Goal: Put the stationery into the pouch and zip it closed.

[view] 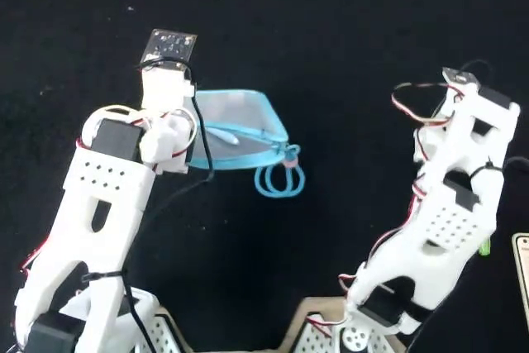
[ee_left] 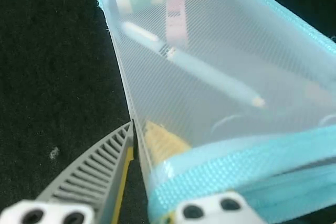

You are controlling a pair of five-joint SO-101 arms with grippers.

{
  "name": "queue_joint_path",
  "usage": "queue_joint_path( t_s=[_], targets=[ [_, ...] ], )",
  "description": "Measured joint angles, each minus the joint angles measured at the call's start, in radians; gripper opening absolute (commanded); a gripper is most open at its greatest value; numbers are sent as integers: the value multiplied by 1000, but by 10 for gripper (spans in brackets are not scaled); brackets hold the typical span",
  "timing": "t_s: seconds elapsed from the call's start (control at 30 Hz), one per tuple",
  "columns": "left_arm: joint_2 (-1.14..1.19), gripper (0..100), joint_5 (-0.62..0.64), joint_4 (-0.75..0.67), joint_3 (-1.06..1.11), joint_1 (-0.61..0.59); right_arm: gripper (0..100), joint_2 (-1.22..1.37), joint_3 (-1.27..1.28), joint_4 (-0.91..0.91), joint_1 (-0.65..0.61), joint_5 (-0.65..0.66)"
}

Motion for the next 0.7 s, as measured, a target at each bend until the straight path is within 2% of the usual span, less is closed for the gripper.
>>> queue_joint_path(
  t_s=[0.23,0.5,0.7],
  targets=[
    [0,30,0,0,0,0,11,12,-49,97,0,2],
    [0,30,0,0,0,0,14,-5,-49,81,-2,2],
    [0,30,0,0,0,0,135,-5,-49,63,-2,29]
  ],
)
